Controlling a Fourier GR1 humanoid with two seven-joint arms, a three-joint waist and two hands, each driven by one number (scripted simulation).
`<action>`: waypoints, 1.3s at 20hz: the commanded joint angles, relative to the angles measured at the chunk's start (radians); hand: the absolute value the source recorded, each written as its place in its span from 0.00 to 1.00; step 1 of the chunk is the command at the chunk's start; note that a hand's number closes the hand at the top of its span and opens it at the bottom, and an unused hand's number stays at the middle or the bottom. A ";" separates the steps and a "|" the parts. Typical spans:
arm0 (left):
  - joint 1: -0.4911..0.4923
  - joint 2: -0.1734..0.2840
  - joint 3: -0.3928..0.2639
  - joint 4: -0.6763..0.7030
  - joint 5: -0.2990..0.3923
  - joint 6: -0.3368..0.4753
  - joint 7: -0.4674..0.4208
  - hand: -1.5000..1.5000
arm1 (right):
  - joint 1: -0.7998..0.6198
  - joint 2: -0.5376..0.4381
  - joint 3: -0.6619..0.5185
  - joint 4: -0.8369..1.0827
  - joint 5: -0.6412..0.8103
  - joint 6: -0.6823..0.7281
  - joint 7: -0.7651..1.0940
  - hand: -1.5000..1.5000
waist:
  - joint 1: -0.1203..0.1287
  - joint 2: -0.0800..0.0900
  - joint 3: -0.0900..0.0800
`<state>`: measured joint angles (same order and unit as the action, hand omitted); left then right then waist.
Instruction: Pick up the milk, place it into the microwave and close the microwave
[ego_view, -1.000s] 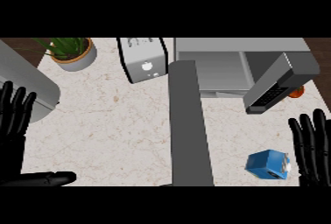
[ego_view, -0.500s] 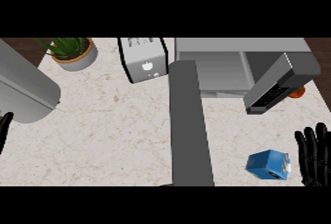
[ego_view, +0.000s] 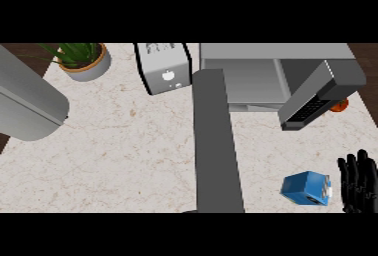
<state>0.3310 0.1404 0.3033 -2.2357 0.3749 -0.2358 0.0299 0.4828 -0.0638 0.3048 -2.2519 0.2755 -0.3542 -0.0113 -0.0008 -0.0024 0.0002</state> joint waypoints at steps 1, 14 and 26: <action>0.048 -0.018 0.025 -0.005 0.028 -0.058 -0.022 0.00 | 0.038 0.027 0.015 0.078 0.001 -0.033 -0.054 0.00 | 0.002 0.000 0.000; 0.042 -0.020 0.109 0.040 0.070 -0.116 -0.019 0.00 | 0.081 -0.027 -0.322 0.436 -0.307 0.100 -0.435 0.00 | -0.004 0.001 0.000; 0.002 -0.036 0.164 0.025 0.097 -0.157 0.021 0.00 | -0.107 -0.034 -0.408 0.804 -0.333 0.192 -0.597 0.00 | 0.001 0.002 0.000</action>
<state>0.3891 0.0966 0.4575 -2.2347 0.4707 -0.4031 0.0306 0.4120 -0.0835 -0.0702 -1.5520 -0.0448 -0.1981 -0.5543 0.0023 -0.0009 0.0003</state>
